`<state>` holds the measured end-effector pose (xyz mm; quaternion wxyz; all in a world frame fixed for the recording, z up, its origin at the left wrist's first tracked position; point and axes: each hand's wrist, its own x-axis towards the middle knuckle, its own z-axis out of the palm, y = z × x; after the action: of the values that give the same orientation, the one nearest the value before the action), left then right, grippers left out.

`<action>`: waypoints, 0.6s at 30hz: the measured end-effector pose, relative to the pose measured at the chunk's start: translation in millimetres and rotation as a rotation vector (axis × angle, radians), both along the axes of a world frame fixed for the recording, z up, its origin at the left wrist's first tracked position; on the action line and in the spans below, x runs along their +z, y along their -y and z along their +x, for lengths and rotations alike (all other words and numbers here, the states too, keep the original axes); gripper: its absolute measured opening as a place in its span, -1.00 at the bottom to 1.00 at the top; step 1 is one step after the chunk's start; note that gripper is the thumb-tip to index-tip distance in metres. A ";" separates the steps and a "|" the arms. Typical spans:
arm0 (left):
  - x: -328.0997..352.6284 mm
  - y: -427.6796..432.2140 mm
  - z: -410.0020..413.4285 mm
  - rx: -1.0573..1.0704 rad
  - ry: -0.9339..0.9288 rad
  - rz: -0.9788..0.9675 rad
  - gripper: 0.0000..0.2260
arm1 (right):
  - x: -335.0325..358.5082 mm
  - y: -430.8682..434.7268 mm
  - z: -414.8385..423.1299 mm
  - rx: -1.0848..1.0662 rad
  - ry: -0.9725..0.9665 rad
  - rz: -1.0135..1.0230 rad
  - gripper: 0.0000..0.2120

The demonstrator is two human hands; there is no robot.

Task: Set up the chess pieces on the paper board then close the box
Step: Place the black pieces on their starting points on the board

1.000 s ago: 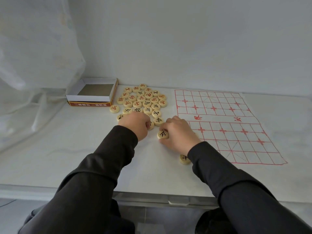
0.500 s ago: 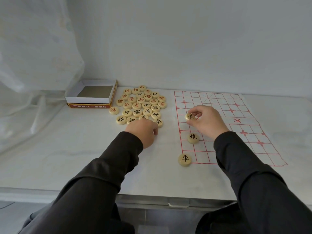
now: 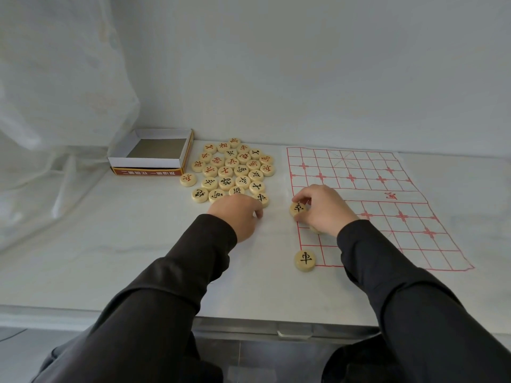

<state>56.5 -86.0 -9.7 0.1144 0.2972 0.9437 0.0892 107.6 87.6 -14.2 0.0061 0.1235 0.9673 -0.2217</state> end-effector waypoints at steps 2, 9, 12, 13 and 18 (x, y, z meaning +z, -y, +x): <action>-0.3 0.7 -1.1 0.004 0.009 -0.004 -0.69 | -0.4 0.2 -0.2 0.008 0.008 0.044 -0.63; 3.0 6.0 -8.6 0.149 -0.035 0.064 -0.73 | 1.6 4.8 -2.6 0.043 -0.058 0.067 -0.57; 2.5 9.9 -15.3 0.228 -0.092 0.136 -0.71 | 1.9 14.1 -6.5 0.116 -0.080 0.063 -0.58; 2.1 12.1 -18.9 0.236 -0.115 0.178 -0.70 | 2.3 16.6 -7.5 0.143 -0.075 0.066 -0.57; -0.4 30.1 -36.2 0.220 -0.192 0.174 -0.58 | 3.6 24.6 -16.1 0.228 -0.048 0.089 -0.51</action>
<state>20.2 -116.2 -10.1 -0.0130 0.2080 0.9659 0.1535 91.5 63.0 -10.6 0.0028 0.0076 0.9838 -0.1790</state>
